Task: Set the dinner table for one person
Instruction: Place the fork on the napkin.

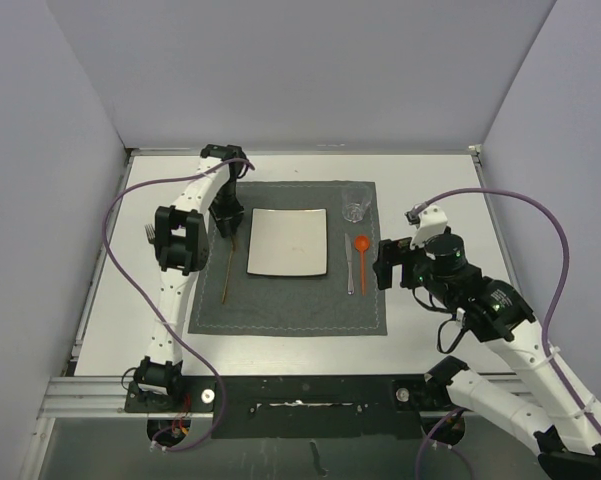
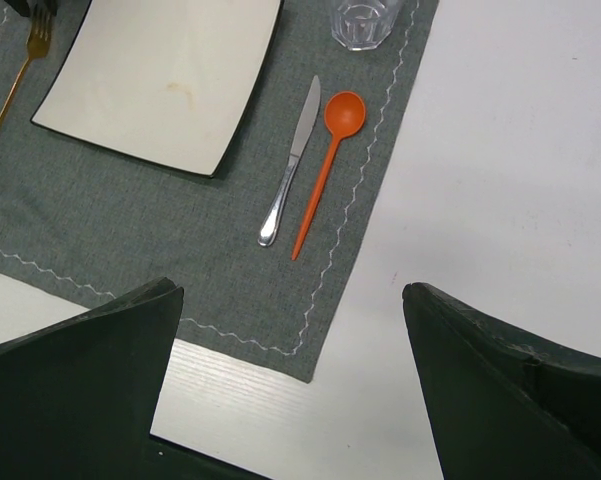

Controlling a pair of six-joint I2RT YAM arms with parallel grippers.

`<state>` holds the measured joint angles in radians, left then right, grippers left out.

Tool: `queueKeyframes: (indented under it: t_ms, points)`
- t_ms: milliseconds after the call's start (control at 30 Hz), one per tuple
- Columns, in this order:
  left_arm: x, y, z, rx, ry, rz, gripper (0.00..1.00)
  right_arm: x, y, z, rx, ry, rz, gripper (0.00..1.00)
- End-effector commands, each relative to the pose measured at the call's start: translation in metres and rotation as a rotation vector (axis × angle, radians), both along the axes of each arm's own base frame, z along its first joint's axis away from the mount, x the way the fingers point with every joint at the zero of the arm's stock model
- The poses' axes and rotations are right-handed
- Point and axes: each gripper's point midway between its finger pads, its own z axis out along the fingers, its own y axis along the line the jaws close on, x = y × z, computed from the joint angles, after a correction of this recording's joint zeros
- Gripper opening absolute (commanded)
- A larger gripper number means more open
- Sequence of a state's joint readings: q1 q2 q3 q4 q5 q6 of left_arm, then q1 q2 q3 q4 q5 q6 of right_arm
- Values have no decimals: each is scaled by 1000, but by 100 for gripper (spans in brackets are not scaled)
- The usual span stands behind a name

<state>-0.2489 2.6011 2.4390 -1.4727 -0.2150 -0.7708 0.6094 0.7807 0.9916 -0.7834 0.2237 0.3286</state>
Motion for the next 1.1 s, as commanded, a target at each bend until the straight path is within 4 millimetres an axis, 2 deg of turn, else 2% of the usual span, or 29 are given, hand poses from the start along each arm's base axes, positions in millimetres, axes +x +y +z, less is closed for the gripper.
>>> queueKeyframes:
  t_ms: [0, 300, 433, 500, 533, 633, 767, 1067]
  points:
    - [12, 0, 54, 12, -145, -8, 32, 0, 3, 14, 42, -38, 4, 98]
    - [-3, 20, 85, 96, -177, 6, 44, -5, 7, 17, 75, -40, 26, 98]
    - [-6, 22, 95, 96, -204, 7, 45, -8, 7, 19, 89, -43, 29, 98]
    - [-12, 23, 96, 92, -195, 1, 38, -9, 7, 19, 94, -45, 33, 98]
    - [-15, 23, 92, 93, -181, -2, 31, -9, 7, 20, 96, -45, 33, 98]
    - [-27, 27, 72, 83, -115, 1, 0, -11, 7, 20, 101, -46, 36, 98]
    - [-36, 28, 49, 52, -77, 21, 0, -14, 6, 22, 105, -45, 38, 98]
    - [-50, 30, 19, 64, -7, 26, 0, -16, 2, 24, 97, -51, 32, 98]
